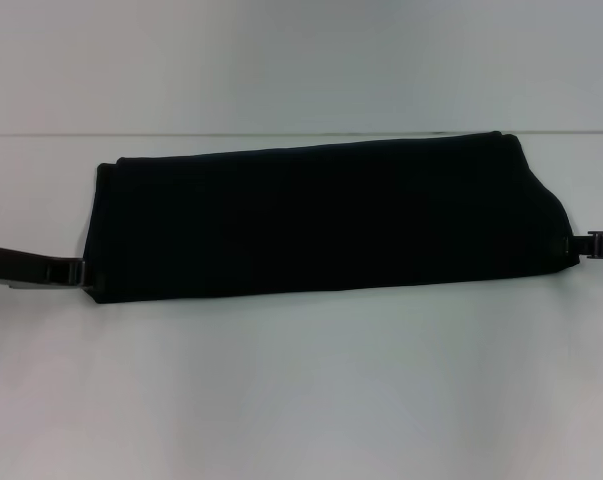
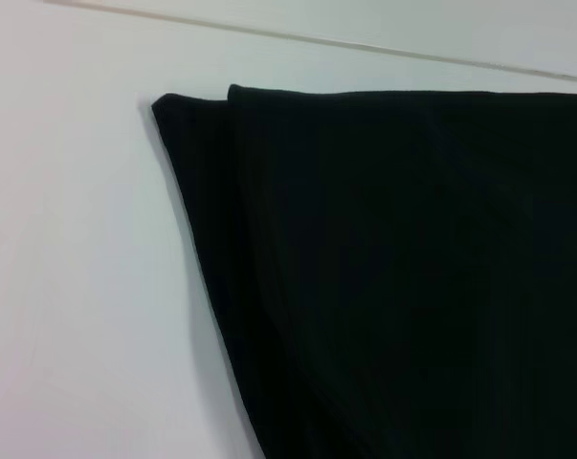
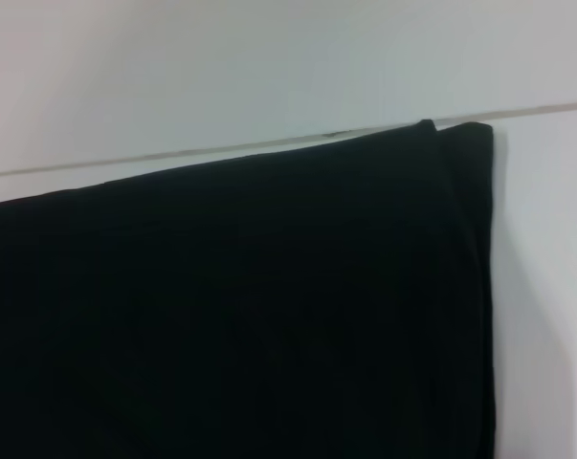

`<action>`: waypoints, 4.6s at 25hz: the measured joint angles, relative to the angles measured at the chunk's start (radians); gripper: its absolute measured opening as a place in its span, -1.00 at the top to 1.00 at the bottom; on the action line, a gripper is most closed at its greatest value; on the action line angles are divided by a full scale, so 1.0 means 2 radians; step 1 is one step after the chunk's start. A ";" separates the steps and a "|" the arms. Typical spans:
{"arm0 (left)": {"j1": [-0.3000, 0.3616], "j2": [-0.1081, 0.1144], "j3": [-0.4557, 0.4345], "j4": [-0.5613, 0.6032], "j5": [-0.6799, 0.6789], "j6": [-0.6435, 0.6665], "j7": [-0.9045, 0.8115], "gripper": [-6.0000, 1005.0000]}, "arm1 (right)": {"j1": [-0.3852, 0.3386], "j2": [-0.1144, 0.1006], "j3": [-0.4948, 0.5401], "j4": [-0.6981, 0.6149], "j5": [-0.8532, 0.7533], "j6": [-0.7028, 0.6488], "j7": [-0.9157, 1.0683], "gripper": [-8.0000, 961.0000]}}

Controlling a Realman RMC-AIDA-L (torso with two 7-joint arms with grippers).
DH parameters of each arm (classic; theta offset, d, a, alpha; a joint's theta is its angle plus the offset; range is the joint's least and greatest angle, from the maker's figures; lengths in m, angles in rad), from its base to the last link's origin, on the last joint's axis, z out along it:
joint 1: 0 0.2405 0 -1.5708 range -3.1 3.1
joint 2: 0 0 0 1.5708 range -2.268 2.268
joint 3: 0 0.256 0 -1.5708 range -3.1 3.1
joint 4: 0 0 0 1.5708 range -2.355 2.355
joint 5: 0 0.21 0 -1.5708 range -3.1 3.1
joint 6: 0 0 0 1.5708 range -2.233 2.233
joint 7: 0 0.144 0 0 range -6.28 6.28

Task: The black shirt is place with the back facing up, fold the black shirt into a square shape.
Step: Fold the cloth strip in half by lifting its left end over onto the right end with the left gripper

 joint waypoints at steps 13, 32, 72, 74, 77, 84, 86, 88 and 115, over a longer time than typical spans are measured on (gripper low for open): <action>-0.001 0.000 0.001 0.000 0.000 -0.005 0.000 0.99 | -0.001 0.002 -0.001 -0.001 0.000 0.009 -0.003 0.81; 0.011 0.005 -0.005 0.034 0.012 0.008 0.001 0.99 | -0.037 0.004 0.016 -0.035 0.005 -0.053 -0.008 0.98; 0.022 0.015 -0.050 0.038 -0.043 0.183 -0.036 -0.35 | -0.036 0.000 0.060 -0.090 0.113 -0.155 -0.076 -0.25; 0.008 0.022 -0.051 0.020 -0.043 0.190 -0.058 -0.43 | -0.026 0.000 0.059 -0.090 0.112 -0.153 -0.076 -0.39; -0.009 0.033 -0.051 -0.003 -0.040 0.192 -0.090 -0.45 | -0.012 0.002 0.059 -0.092 0.112 -0.150 -0.076 -0.59; -0.020 0.042 -0.061 -0.068 -0.039 0.154 -0.144 -0.50 | 0.003 0.009 0.057 -0.089 0.113 -0.139 -0.085 -0.82; -0.021 0.044 -0.069 -0.079 -0.039 0.150 -0.156 -0.57 | 0.006 0.011 0.050 -0.088 0.113 -0.147 -0.092 -0.82; -0.019 0.044 -0.086 -0.086 -0.039 0.146 -0.181 -0.64 | 0.008 0.011 0.042 -0.090 0.113 -0.158 -0.095 -0.83; 0.002 0.043 -0.174 -0.143 -0.045 0.051 -0.317 -0.78 | 0.030 0.023 0.040 -0.090 0.139 -0.152 -0.105 -0.83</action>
